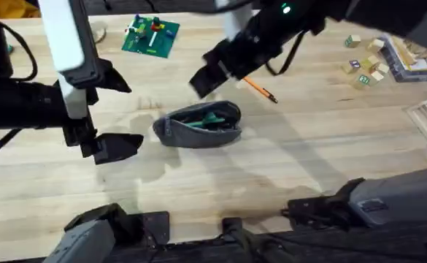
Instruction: Unzip the bag, pick up the pens from the table one at a time and place them inside, then zip the bag closed.
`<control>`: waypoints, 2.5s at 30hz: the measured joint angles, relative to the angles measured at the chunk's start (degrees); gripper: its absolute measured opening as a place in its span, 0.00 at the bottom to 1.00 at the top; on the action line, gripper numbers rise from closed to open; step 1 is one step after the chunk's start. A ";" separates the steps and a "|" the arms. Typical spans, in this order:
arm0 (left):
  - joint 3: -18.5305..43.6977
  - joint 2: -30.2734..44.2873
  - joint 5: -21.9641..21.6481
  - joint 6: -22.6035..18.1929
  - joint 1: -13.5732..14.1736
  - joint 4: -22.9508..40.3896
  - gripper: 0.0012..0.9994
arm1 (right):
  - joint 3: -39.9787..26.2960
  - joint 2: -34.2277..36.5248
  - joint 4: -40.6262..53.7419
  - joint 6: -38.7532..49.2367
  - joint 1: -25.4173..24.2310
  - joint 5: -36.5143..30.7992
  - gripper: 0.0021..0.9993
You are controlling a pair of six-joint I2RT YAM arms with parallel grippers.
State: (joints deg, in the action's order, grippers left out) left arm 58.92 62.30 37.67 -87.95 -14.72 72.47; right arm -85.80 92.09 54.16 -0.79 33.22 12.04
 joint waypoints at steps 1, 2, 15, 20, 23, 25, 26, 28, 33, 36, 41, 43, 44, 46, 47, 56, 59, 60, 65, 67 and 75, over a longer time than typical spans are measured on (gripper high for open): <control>0.00 0.00 0.02 0.01 0.00 -0.02 0.99 | 0.00 0.00 0.12 -0.10 -1.53 -0.25 1.00; 0.00 0.00 0.01 0.00 -0.01 0.00 0.99 | 0.00 0.01 0.22 -0.13 -2.92 -0.38 1.00; 0.00 0.00 0.02 -0.02 0.00 0.00 0.99 | 0.00 0.01 1.56 -0.75 -16.08 -0.81 1.00; 0.00 0.00 0.02 -0.02 0.00 -0.02 0.99 | 0.00 0.00 0.99 -0.67 -20.39 -1.02 1.00; 0.00 0.00 0.00 -0.02 0.00 0.00 0.99 | 0.00 0.02 0.99 0.99 -21.40 -1.34 1.00; 0.00 0.00 0.01 -0.02 0.00 0.00 0.99 | 0.00 0.16 0.98 2.72 -21.45 -1.34 1.00; 0.00 0.00 0.02 -0.02 0.00 0.00 0.99 | 0.00 0.43 0.95 3.87 -21.43 -1.34 1.00; 0.00 0.00 0.02 -0.02 -0.01 0.00 0.99 | 0.00 1.41 0.93 5.90 -21.38 -1.34 1.00; 0.00 0.00 0.02 -0.02 0.00 0.15 0.99 | 0.00 6.23 0.89 10.90 -21.36 -1.61 1.00; 0.00 0.00 0.02 -0.02 0.00 0.17 0.99 | 0.00 8.78 0.84 13.68 -21.34 -2.66 1.00; 0.00 0.00 0.02 -0.02 0.00 0.13 0.99 | 0.00 11.27 0.69 17.45 -21.34 -4.88 1.00; 0.00 0.00 0.00 -0.02 0.00 0.09 0.99 | 0.00 11.97 0.58 18.25 -21.34 -6.11 1.00; 0.00 0.00 0.01 -0.02 0.00 0.06 0.99 | 0.00 12.44 0.55 18.64 -21.34 -6.67 1.00; 0.00 0.00 0.02 -0.02 0.00 0.00 0.99 | 0.00 13.47 0.47 19.09 -21.34 -7.36 1.00; 0.00 0.00 0.02 -0.02 0.00 0.00 0.99 | 0.00 14.10 0.41 19.26 -21.34 -7.66 1.00; 0.00 0.00 0.02 -0.02 0.00 0.00 0.99 | 0.00 20.12 -1.39 19.51 -20.08 -8.45 1.00; 0.00 0.00 0.02 -0.02 0.00 0.00 0.99 | 0.00 21.51 -1.48 19.51 -19.28 -8.56 1.00; 0.00 0.00 0.01 -0.03 0.00 0.00 0.99 | 0.00 22.02 -1.50 19.53 -18.96 -8.67 1.00; 0.00 0.00 0.02 -0.04 -0.02 0.02 0.99 | -0.35 23.17 -1.63 19.70 -17.61 -10.17 1.00; 0.00 0.00 0.00 -0.04 0.00 0.00 0.99 | -0.47 23.42 -1.58 19.68 -17.09 -11.33 1.00; 0.00 0.00 0.00 -0.06 0.00 0.02 0.99 | -0.85 23.91 -1.47 20.14 -14.51 -15.62 0.92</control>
State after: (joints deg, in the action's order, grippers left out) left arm 58.92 62.30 37.67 -88.00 -14.72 72.49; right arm -86.65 116.01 52.70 19.35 18.71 -3.57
